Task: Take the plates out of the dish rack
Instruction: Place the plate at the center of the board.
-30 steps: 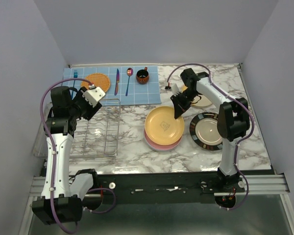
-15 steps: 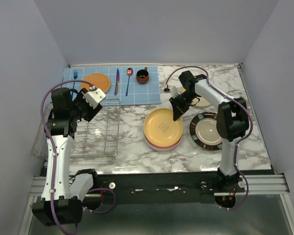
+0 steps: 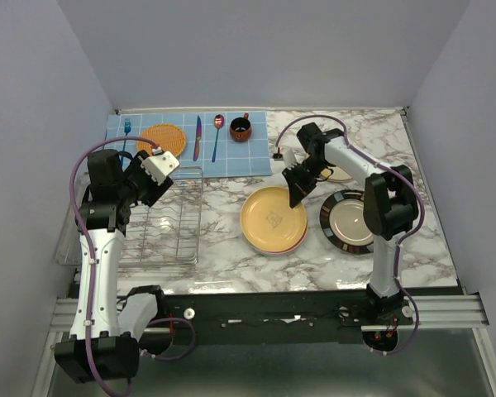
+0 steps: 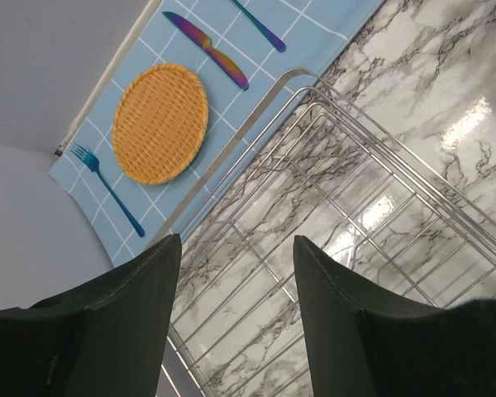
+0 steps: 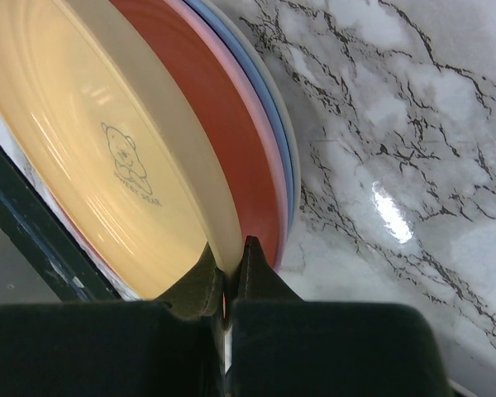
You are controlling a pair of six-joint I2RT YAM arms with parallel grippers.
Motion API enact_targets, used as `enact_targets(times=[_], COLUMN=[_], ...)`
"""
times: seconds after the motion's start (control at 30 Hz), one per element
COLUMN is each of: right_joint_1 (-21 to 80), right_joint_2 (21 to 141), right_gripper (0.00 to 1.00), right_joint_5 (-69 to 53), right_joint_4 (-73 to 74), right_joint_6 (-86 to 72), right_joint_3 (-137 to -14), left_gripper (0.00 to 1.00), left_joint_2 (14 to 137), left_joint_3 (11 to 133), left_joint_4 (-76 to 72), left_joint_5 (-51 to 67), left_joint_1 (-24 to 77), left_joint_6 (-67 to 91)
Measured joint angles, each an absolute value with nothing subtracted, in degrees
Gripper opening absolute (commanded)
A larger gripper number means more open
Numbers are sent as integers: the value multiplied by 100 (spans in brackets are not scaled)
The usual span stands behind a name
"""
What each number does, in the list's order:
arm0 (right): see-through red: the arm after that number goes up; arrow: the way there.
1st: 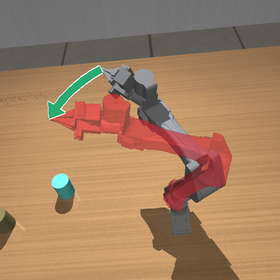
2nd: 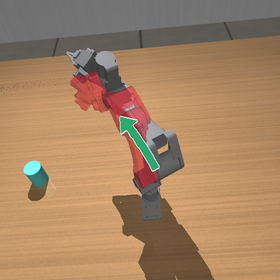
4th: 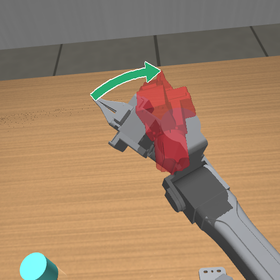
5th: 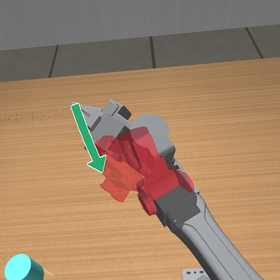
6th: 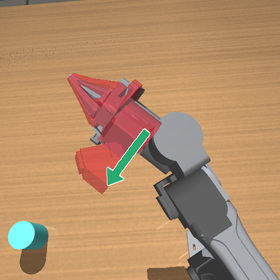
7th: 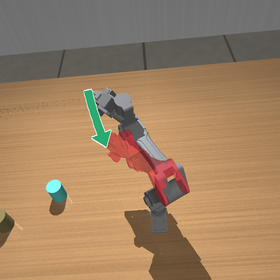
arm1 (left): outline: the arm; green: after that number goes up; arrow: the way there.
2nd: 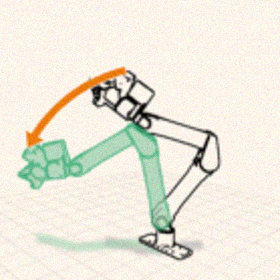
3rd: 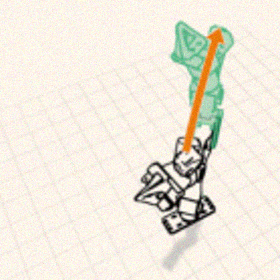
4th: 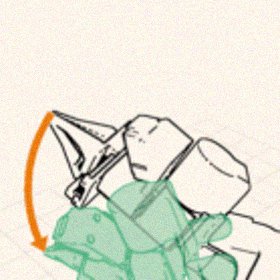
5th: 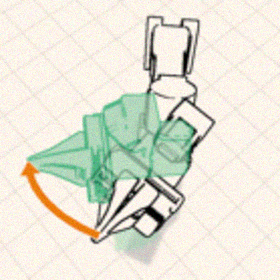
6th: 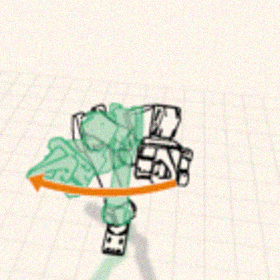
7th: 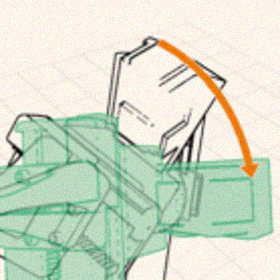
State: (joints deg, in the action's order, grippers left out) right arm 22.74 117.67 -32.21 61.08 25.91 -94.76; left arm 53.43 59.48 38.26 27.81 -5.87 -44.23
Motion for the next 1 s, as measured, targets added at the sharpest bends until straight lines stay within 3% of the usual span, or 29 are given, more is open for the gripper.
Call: enact_targets(times=[0.3, 0.4, 0.53, 0.63, 1.0], right_joint_1=[2276, 2279, 2279, 2283, 2338], right_joint_2=[11767, 11767, 11767, 11764, 11550], right_gripper=[7, 16, 41, 52, 56], right_joint_5=[-3048, -3039, -3039, -2947, -2539], right_joint_4=[6117, 6123, 6141, 6132, 6117], right_joint_6=[2596, 2591, 2576, 2534, 2475], right_joint_3=[-9430, -9430, -9430, -9382, -9303], left_gripper=[66, 66, 66, 66, 66], left_joint_2=[5343, 5343, 5343, 5343, 5343], left_joint_3=[5942, 5942, 5942, 5942, 5942], left_joint_4=[3826, 3826, 3826, 3826, 3826], left_joint_5=[2781, 2781, 2781, 2781, 2781], left_joint_1=[-587, -587, -587, -587, -558], left_joint_6=[-4440, -4440, -4440, -4442, -4453])
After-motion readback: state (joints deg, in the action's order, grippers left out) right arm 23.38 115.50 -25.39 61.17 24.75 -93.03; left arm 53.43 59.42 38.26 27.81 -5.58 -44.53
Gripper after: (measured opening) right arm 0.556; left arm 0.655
